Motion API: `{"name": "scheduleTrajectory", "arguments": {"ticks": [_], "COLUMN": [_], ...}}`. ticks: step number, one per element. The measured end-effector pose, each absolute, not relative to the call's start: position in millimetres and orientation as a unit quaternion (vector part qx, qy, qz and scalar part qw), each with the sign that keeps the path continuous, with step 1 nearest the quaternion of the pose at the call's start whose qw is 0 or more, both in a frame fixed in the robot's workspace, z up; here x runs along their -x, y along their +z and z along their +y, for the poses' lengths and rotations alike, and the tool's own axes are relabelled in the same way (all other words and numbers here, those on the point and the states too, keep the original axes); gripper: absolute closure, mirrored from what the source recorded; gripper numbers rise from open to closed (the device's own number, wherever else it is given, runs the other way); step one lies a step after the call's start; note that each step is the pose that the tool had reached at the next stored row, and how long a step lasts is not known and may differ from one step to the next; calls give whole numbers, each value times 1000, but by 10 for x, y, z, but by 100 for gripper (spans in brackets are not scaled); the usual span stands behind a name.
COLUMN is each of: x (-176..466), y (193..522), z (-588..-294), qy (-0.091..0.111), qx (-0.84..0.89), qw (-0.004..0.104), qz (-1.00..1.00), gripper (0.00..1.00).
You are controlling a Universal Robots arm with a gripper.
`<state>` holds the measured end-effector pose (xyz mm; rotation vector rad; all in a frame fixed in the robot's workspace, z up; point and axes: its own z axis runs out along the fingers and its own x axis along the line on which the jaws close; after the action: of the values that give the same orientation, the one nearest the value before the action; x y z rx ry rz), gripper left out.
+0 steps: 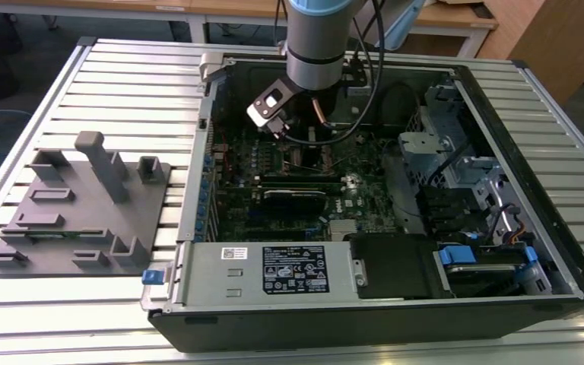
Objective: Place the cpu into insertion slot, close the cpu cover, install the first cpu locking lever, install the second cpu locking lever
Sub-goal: 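Place the cpu into insertion slot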
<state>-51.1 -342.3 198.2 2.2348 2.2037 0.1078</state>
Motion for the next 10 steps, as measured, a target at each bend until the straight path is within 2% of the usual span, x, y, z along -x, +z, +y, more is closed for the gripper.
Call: {"name": "scheduleTrajectory", "arguments": {"ticks": [10], "x": [511], "y": [2048], "z": [-3423], "qy": [34], "qx": [-712], "qw": [1], "qz": [702], "gripper": [41]}}
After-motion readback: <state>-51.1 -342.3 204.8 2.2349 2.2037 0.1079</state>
